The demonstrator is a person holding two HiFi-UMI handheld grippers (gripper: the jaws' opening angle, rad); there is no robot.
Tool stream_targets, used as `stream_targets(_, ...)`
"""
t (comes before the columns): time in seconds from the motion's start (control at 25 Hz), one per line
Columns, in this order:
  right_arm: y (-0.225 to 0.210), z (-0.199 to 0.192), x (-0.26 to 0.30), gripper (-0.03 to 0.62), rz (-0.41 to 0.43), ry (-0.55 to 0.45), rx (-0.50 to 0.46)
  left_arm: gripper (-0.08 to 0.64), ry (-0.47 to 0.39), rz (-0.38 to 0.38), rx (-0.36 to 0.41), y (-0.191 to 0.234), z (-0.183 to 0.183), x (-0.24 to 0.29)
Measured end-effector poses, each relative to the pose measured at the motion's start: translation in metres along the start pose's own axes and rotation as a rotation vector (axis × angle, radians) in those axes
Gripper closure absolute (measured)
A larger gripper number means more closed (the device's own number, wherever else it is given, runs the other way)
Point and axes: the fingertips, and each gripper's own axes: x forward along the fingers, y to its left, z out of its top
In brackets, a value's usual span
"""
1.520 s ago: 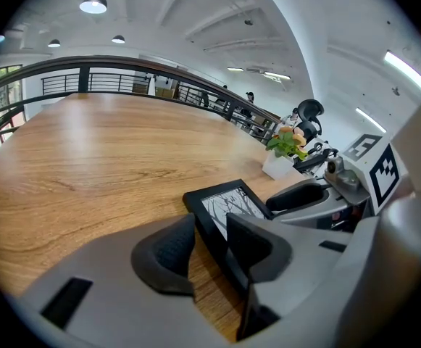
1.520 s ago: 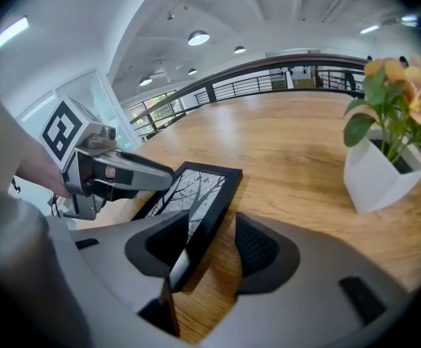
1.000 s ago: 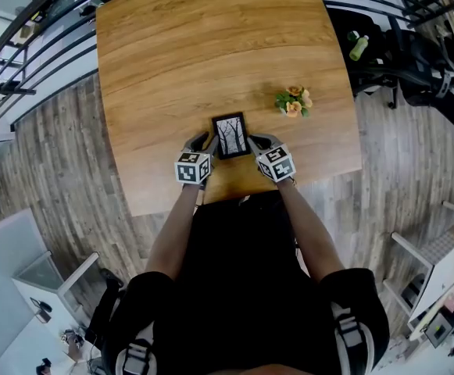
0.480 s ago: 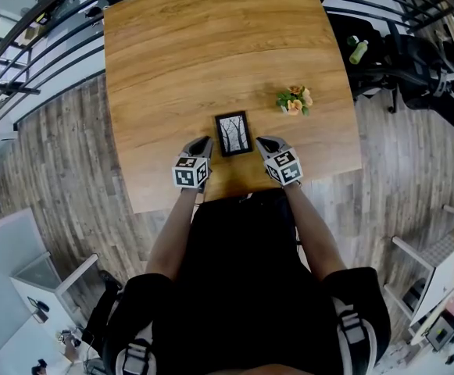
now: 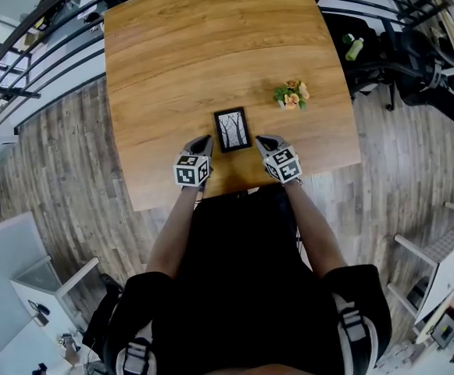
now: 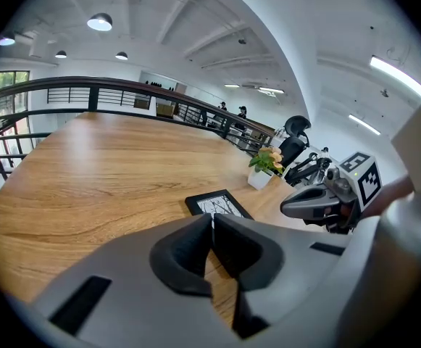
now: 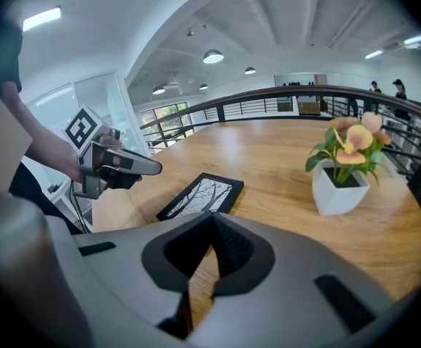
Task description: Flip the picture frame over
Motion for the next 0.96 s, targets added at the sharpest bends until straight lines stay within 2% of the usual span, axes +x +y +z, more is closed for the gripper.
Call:
stream_targets(0.56, -0.002, 0.0, 0.001, 0.584, 0.038, 0.013, -0.04, 0.532, -0.02, 0.055, -0.018, -0.001, -0.003, -0.012)
stream_targets(0.96, -0.017, 0.01, -0.014, 0.584, 0.073, 0.018, -0.083, 0.532, -0.021, 0.084, -0.038, -0.022, 0.001, -0.003)
